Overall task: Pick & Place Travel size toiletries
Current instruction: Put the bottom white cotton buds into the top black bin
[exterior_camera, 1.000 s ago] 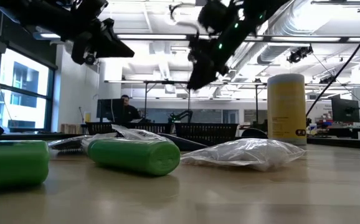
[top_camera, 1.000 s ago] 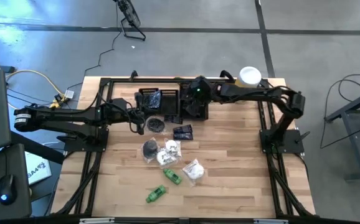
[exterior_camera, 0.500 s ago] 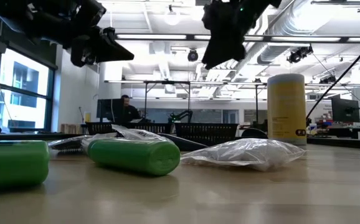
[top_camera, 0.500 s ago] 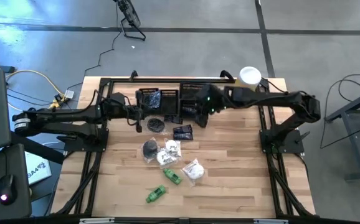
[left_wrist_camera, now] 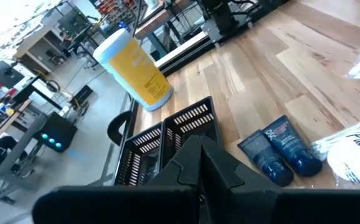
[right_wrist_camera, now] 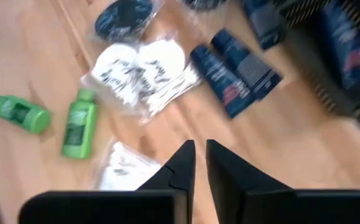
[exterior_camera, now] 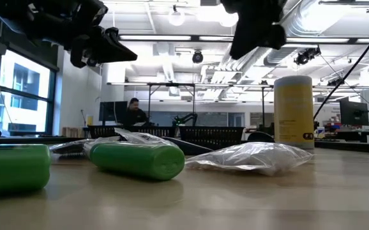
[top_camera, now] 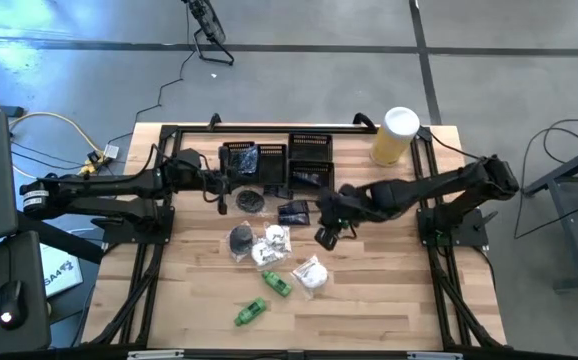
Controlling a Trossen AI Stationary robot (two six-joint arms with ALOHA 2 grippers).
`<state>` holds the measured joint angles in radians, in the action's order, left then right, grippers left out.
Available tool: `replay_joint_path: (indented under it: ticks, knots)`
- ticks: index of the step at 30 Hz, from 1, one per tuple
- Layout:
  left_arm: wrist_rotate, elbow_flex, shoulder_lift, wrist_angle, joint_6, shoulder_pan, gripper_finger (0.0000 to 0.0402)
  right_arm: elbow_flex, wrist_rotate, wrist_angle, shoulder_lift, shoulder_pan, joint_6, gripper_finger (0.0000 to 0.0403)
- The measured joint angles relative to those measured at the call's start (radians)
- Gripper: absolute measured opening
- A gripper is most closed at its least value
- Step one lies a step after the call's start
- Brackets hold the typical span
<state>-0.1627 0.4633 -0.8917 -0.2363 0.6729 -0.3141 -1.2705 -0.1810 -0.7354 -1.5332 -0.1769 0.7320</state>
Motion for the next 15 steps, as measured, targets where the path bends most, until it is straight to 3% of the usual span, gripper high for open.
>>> replay_joint_path:
  ticks: [15]
  knots:
    - [0.000, 0.000, 0.000, 0.007, 0.003, 0.000, 0.0000, 0.000, 0.068, -0.023, -0.013, -0.139, 0.416, 0.0013]
